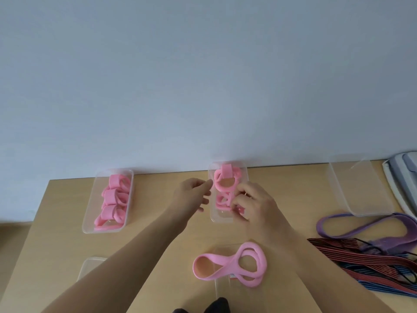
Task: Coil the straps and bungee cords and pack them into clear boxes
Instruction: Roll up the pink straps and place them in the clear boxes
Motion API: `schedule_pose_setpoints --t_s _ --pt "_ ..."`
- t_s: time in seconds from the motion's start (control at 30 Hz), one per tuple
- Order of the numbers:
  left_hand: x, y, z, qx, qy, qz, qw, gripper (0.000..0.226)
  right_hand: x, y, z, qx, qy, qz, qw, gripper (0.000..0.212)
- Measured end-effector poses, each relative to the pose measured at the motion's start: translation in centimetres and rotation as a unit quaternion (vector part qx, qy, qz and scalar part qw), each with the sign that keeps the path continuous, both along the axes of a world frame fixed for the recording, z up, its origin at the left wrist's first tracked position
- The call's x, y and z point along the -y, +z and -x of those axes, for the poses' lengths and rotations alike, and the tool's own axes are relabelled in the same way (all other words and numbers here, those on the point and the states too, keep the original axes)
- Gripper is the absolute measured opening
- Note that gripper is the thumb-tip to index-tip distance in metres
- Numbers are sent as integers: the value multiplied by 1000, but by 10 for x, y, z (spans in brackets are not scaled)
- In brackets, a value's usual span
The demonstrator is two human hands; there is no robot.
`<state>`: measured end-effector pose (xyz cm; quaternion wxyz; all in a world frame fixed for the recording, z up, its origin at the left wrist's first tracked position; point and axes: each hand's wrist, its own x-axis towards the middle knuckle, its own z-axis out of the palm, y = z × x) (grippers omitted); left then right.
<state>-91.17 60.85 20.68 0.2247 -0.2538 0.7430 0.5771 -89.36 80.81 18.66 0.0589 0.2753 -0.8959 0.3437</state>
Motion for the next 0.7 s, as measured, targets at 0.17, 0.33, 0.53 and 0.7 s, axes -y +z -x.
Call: schedule_pose_setpoints --t_s 0.17,0.33,0.53,0.7 --pt "-5 -29 -1 -14 -17 71 997 14 6 -22 36 -29 38 -68 997 9" --pt "-4 -44 -1 -23 -11 97 995 19 13 -40 52 -21 48 -104 993 17" --pt "-2 -55 -2 -29 -8 102 994 16 13 -42 53 -20 48 -114 992 17" --pt "-2 -57 -3 -35 -5 102 994 15 14 -49 47 -46 81 -155 984 10"
